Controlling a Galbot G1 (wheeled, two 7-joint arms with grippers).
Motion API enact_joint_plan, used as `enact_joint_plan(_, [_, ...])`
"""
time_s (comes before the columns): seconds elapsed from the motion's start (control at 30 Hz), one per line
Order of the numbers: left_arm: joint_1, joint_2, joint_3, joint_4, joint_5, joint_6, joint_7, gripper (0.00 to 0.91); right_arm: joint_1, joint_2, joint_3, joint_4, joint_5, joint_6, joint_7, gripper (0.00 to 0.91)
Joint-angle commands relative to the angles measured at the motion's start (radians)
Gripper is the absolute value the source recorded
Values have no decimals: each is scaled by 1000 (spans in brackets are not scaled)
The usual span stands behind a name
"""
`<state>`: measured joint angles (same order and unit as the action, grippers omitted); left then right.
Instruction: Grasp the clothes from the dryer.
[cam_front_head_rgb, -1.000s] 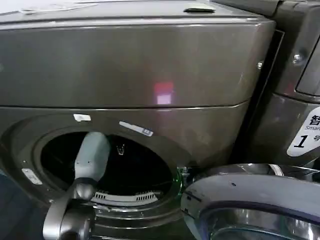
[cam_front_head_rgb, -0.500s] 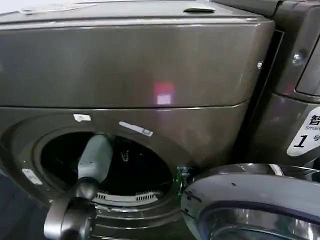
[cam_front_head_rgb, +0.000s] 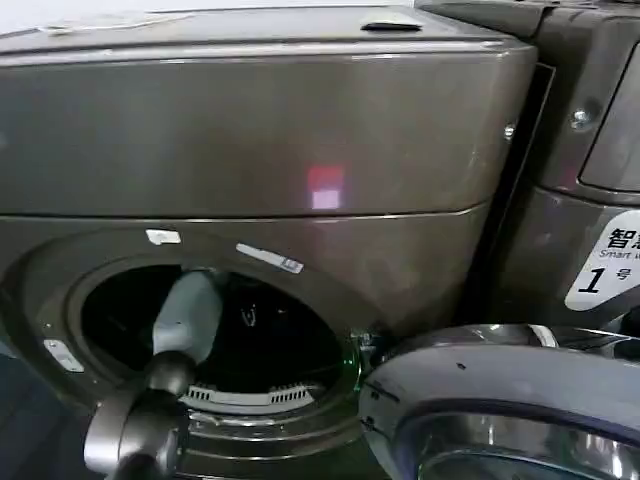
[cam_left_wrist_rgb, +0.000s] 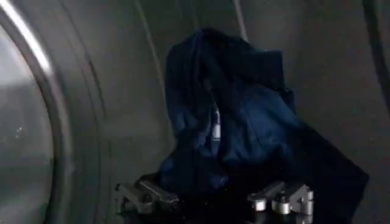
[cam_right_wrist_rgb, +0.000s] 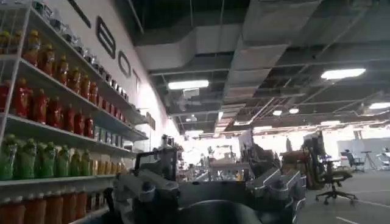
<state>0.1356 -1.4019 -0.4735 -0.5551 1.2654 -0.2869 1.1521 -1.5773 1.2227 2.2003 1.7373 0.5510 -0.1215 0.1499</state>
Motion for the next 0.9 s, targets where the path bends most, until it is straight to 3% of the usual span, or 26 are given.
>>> enact_joint_plan(0.03, [10, 3, -6, 51, -7, -3, 2, 0, 0, 2, -2, 10, 3, -1, 0, 907])
enact_joint_plan(0.9, [41, 12, 38, -115, -135, 62, 15, 0, -3, -2, -3, 2, 4, -6, -5, 907])
